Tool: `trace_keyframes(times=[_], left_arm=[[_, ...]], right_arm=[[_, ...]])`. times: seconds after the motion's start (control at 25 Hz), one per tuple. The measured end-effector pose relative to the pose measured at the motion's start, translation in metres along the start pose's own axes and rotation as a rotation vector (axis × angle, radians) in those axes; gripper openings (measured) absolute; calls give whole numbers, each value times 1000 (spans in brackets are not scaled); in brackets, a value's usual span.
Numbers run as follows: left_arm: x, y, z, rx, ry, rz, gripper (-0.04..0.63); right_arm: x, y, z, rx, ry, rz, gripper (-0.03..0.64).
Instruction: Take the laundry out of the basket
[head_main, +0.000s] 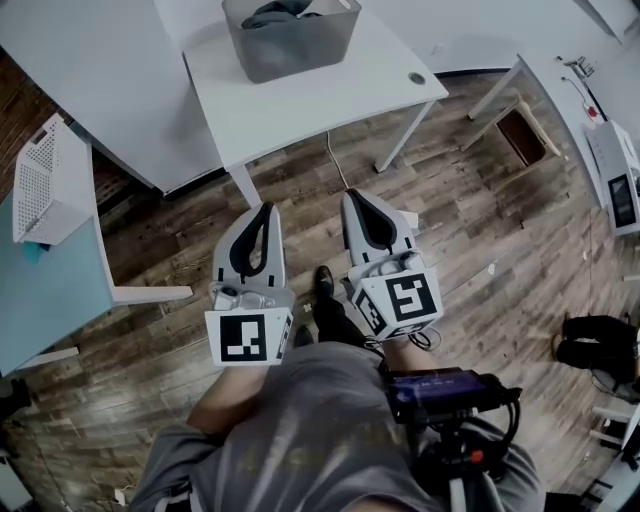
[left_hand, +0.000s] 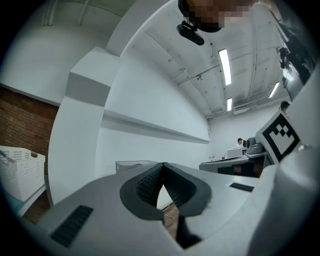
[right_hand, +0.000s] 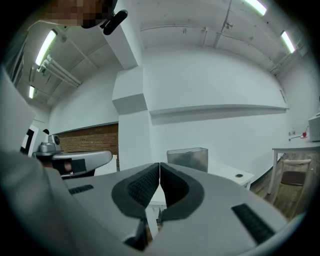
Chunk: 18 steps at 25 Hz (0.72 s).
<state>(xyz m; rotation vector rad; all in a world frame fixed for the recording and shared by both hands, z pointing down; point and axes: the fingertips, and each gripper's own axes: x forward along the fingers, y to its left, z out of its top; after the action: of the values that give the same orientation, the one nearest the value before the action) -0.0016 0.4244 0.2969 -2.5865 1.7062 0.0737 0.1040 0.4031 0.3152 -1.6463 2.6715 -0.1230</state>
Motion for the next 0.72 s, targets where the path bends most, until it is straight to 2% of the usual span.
trace_keyframes(times=[0.48, 0.72], left_arm=[[128, 9, 4, 52, 15, 17, 8], [179, 16, 18, 108, -24, 53, 8]], right_arm=[[91, -86, 13, 33, -18, 36, 8], [130, -124, 30, 27, -50, 76, 8]])
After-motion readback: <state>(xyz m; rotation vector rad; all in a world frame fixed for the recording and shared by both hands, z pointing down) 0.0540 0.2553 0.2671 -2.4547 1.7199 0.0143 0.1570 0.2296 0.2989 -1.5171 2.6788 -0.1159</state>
